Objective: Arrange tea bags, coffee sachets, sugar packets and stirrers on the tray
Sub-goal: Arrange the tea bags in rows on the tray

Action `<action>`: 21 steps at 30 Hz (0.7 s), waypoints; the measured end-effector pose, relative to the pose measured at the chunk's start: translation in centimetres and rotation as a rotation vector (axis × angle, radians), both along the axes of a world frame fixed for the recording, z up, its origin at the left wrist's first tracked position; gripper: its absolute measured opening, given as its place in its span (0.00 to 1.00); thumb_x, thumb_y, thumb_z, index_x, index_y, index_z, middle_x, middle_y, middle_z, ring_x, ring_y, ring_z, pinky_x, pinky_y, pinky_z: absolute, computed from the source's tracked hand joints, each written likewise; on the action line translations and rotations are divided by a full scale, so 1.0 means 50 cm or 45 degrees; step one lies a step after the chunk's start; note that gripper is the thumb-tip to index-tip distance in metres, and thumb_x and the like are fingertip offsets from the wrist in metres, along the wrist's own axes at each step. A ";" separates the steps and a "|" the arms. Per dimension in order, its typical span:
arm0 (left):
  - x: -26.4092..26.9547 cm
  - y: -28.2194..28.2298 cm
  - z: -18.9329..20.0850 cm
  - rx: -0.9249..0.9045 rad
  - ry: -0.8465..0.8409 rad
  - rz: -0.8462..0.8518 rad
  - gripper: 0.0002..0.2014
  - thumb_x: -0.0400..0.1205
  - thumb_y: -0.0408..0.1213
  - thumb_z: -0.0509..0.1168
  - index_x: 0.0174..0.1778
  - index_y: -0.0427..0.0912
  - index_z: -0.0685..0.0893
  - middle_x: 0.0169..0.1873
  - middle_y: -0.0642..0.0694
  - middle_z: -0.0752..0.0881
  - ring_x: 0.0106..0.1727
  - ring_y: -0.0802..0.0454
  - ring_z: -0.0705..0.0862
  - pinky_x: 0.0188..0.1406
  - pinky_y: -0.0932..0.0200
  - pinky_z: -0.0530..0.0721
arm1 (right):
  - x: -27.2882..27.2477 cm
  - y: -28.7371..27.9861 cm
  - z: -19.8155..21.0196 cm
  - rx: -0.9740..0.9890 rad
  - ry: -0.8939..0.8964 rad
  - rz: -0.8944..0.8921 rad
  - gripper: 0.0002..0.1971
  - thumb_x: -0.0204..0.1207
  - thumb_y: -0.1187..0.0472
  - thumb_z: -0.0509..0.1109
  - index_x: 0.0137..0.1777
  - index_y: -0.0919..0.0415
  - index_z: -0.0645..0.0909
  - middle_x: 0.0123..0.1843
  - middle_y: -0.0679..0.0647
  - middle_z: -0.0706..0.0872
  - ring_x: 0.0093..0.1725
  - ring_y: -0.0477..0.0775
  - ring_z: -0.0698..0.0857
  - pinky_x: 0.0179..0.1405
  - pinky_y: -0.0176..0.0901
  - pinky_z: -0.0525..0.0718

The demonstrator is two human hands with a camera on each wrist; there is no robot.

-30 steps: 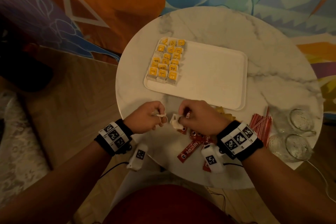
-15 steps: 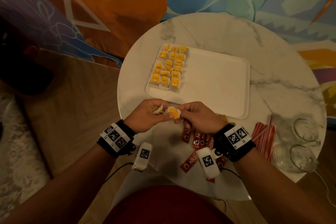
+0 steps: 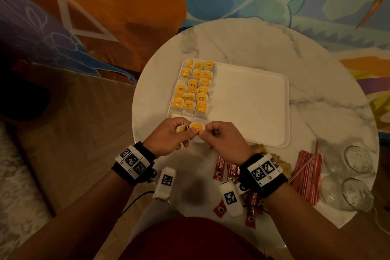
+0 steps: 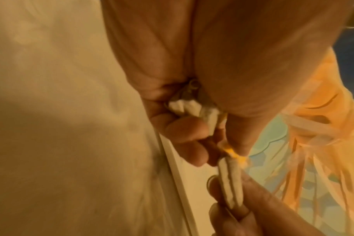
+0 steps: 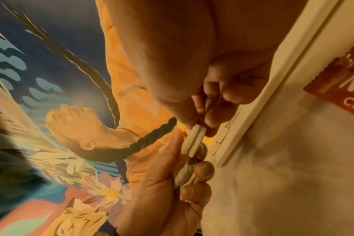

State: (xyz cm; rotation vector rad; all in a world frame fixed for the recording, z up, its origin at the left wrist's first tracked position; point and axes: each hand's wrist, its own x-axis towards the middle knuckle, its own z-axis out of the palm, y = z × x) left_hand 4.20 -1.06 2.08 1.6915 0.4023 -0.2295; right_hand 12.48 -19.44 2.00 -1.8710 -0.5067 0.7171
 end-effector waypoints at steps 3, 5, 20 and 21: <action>0.008 0.020 -0.010 -0.098 0.089 0.141 0.07 0.86 0.41 0.68 0.55 0.42 0.86 0.43 0.44 0.91 0.40 0.49 0.89 0.36 0.55 0.84 | 0.015 0.013 -0.030 -0.118 -0.089 -0.109 0.08 0.80 0.53 0.74 0.43 0.55 0.89 0.35 0.52 0.89 0.34 0.49 0.86 0.41 0.55 0.88; 0.014 0.038 -0.016 -0.362 0.168 0.312 0.07 0.86 0.36 0.67 0.58 0.41 0.85 0.48 0.40 0.90 0.45 0.44 0.89 0.41 0.53 0.85 | 0.031 0.024 -0.041 -0.136 -0.097 -0.213 0.07 0.78 0.51 0.75 0.42 0.52 0.89 0.35 0.47 0.90 0.36 0.46 0.87 0.43 0.55 0.90; 0.034 0.114 -0.021 -0.969 0.183 0.373 0.17 0.83 0.30 0.64 0.69 0.37 0.79 0.66 0.35 0.87 0.66 0.37 0.87 0.52 0.52 0.91 | 0.061 0.084 -0.072 -0.598 -0.330 -0.248 0.08 0.75 0.48 0.76 0.40 0.48 0.81 0.34 0.42 0.83 0.41 0.51 0.86 0.38 0.43 0.79; 0.035 0.114 -0.020 -0.906 0.194 0.352 0.16 0.85 0.30 0.63 0.70 0.36 0.80 0.65 0.36 0.87 0.64 0.39 0.89 0.49 0.55 0.91 | 0.061 0.085 -0.072 -0.656 -0.348 -0.245 0.10 0.76 0.47 0.74 0.39 0.47 0.79 0.35 0.43 0.84 0.42 0.52 0.85 0.38 0.45 0.80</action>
